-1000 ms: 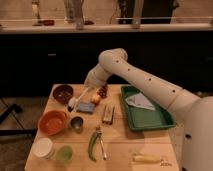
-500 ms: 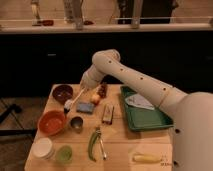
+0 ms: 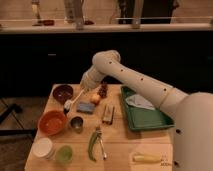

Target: Wipe red bowl with brush

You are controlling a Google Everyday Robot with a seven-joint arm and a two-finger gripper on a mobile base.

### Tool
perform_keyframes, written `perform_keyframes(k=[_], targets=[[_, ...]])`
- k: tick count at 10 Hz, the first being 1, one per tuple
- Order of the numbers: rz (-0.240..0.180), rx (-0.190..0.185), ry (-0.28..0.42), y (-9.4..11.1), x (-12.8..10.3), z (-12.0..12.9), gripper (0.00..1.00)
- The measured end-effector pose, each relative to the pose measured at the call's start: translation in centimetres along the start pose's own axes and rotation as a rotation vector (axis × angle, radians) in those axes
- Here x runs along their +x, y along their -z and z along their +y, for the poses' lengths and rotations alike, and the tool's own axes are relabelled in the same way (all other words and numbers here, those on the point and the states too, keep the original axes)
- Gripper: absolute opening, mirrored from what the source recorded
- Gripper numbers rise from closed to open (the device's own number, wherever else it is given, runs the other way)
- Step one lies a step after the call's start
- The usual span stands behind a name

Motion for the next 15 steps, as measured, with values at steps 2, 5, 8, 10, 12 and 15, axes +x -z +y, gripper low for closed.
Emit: perform_keyframes(k=[2, 5, 8, 10, 12, 15], targets=[[0.025, 0.013, -0.057, -1.2, -0.9, -0.9, 0.00], [0.033, 0.001, -0.048, -4.0, -3.4, -3.9, 0.00], [0.023, -0.056, 0.021, -6.2, -5.6, -5.6, 0.00], [0.010, -0.097, 0.051, -7.5, -6.5, -5.3, 0.00], [-0.004, -0.124, 0.054, -8.3, -7.5, -4.7, 0.00], [-0.009, -0.176, 0.054, -10.2, -9.0, -3.4, 0.00]])
